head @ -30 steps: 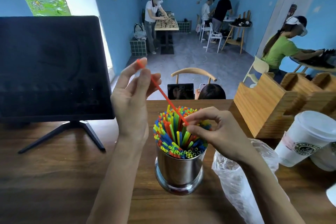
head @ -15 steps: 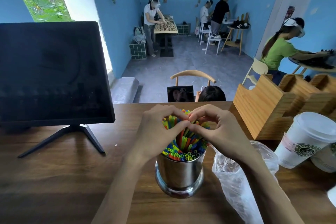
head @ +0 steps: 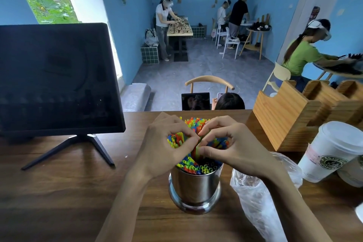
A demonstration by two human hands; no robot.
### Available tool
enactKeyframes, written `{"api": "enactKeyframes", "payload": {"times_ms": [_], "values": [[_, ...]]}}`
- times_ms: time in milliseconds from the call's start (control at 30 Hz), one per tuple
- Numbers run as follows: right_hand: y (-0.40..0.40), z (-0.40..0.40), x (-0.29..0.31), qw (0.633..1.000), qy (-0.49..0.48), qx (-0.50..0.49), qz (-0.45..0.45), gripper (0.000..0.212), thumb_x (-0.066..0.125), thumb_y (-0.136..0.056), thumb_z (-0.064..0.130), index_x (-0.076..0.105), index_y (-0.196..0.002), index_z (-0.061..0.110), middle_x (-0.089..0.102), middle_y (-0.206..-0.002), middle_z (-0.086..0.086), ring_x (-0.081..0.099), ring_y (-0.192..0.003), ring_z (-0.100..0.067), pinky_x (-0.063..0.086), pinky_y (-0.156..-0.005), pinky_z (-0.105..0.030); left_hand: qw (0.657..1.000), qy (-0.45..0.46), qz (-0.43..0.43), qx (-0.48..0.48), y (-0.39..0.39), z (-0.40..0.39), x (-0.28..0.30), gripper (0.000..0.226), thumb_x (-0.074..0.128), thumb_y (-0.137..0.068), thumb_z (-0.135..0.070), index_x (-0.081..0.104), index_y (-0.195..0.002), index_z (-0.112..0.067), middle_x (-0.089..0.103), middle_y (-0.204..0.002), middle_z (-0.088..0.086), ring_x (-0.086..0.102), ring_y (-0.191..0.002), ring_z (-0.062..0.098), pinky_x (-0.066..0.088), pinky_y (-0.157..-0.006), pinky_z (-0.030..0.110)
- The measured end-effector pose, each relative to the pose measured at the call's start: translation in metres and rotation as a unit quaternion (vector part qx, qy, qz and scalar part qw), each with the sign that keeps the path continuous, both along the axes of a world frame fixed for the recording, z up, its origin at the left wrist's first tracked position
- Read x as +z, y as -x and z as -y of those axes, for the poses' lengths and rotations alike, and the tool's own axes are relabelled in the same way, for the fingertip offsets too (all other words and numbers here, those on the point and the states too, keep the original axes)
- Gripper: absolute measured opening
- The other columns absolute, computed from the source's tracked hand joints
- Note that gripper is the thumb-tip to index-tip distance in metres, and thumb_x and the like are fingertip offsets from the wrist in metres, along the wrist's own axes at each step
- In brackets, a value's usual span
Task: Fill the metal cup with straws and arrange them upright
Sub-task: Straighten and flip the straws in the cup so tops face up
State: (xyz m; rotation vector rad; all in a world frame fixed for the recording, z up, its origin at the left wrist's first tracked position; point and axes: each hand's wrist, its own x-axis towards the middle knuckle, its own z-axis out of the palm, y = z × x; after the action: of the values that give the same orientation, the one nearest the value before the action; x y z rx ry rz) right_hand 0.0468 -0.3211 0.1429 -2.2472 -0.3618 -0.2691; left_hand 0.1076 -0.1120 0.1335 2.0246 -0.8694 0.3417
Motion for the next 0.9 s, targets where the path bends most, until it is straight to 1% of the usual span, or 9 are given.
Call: {"api": "enactKeyframes", "payload": {"times_ms": [100, 167, 333, 400, 500, 567, 700, 800, 900], "values": [[-0.002, 0.001, -0.002, 1.000, -0.006, -0.023, 0.009, 0.010, 0.081, -0.078, 0.041, 0.080, -0.081, 0.031, 0.064, -0.102, 0.024, 0.056, -0.115, -0.004, 0.052, -0.095, -0.034, 0.998, -0.055, -0.016, -0.014, 0.006, -0.004, 0.001, 0.019, 0.073, -0.077, -0.056, 0.075, -0.091, -0.043, 0.064, -0.095, -0.029, 0.053, -0.104, 0.009, 0.045, -0.081, 0.029], [-0.002, 0.000, -0.004, 0.999, -0.021, -0.039, 0.016, 0.010, 0.081, -0.079, 0.040, 0.080, -0.083, 0.031, 0.065, -0.099, 0.021, 0.059, -0.110, -0.005, 0.053, -0.091, -0.033, 0.997, -0.065, -0.039, 0.000, 0.008, -0.004, 0.001, 0.022, 0.079, -0.077, -0.049, 0.072, -0.098, -0.047, 0.058, -0.103, -0.034, 0.051, -0.106, 0.002, 0.047, -0.084, 0.027], [-0.002, -0.008, -0.005, 0.995, -0.060, -0.063, 0.048, 0.020, 0.070, -0.082, 0.050, 0.077, -0.093, 0.034, 0.069, -0.096, 0.020, 0.064, -0.103, -0.006, 0.053, -0.087, -0.034, 0.999, -0.033, -0.030, 0.023, 0.009, 0.002, 0.005, 0.031, 0.080, -0.077, -0.045, 0.063, -0.099, -0.058, 0.063, -0.100, -0.037, 0.060, -0.104, 0.001, 0.049, -0.095, 0.041], [-0.002, -0.012, -0.006, 0.991, -0.086, -0.088, 0.055, 0.023, 0.069, -0.082, 0.051, 0.076, -0.096, 0.035, 0.071, -0.097, 0.018, 0.066, -0.098, -0.003, 0.054, -0.083, -0.029, 0.999, -0.015, -0.019, 0.029, 0.011, 0.005, 0.004, 0.042, 0.083, -0.078, -0.038, 0.059, -0.105, -0.060, 0.066, -0.101, -0.031, 0.065, -0.101, 0.005, 0.051, -0.093, 0.042], [-0.004, -0.019, -0.008, 0.983, -0.126, -0.107, 0.082, 0.012, 0.075, -0.084, 0.040, 0.076, -0.093, 0.033, 0.074, -0.090, 0.018, 0.069, -0.091, -0.003, 0.052, -0.077, -0.019, 0.997, -0.008, 0.031, 0.064, 0.011, 0.007, -0.002, 0.045, 0.083, -0.081, -0.033, 0.063, -0.115, -0.054, 0.069, -0.097, -0.018, 0.062, -0.101, 0.009, 0.053, -0.088, 0.033], [-0.005, -0.022, -0.008, 0.979, -0.154, -0.106, 0.086, 0.010, 0.079, -0.083, 0.033, 0.075, -0.092, 0.031, 0.075, -0.087, 0.018, 0.070, -0.090, -0.004, 0.054, -0.078, -0.020, 0.994, 0.002, 0.076, 0.079, 0.012, 0.009, -0.002, 0.039, 0.083, -0.081, -0.030, 0.070, -0.113, -0.048, 0.069, -0.096, -0.018, 0.060, -0.100, 0.008, 0.048, -0.086, 0.022], [-0.005, -0.021, -0.008, 0.974, -0.194, -0.099, 0.061, 0.022, 0.077, -0.078, 0.039, 0.073, -0.097, 0.028, 0.076, -0.083, 0.014, 0.072, -0.089, -0.004, 0.054, -0.080, -0.018, 0.992, 0.016, 0.095, 0.083, 0.009, 0.009, -0.003, 0.031, 0.086, -0.079, -0.028, 0.074, -0.105, -0.041, 0.069, -0.097, -0.021, 0.060, -0.101, 0.005, 0.050, -0.086, 0.026], [-0.006, -0.016, -0.012, 0.985, -0.132, -0.099, 0.046, 0.014, 0.073, -0.084, 0.043, 0.075, -0.095, 0.034, 0.074, -0.094, 0.015, 0.068, -0.097, -0.005, 0.055, -0.084, -0.027, 0.994, 0.079, 0.034, 0.071, 0.007, 0.006, 0.000, 0.029, 0.086, -0.079, -0.028, 0.073, -0.099, -0.043, 0.069, -0.100, -0.022, 0.064, -0.103, 0.006, 0.052, -0.087, 0.025], [-0.005, -0.011, -0.010, 0.994, -0.073, -0.077, 0.016, 0.016, 0.073, -0.089, 0.034, 0.071, -0.104, 0.041, 0.070, -0.106, 0.019, 0.063, -0.107, -0.003, 0.055, -0.091, -0.032, 0.977, 0.209, -0.050, 0.008, 0.007, 0.004, 0.015, 0.030, 0.085, -0.078, -0.012, 0.073, -0.098, -0.032, 0.075, -0.095, -0.011, 0.071, -0.094, 0.008, 0.054, -0.083, 0.019]]}}
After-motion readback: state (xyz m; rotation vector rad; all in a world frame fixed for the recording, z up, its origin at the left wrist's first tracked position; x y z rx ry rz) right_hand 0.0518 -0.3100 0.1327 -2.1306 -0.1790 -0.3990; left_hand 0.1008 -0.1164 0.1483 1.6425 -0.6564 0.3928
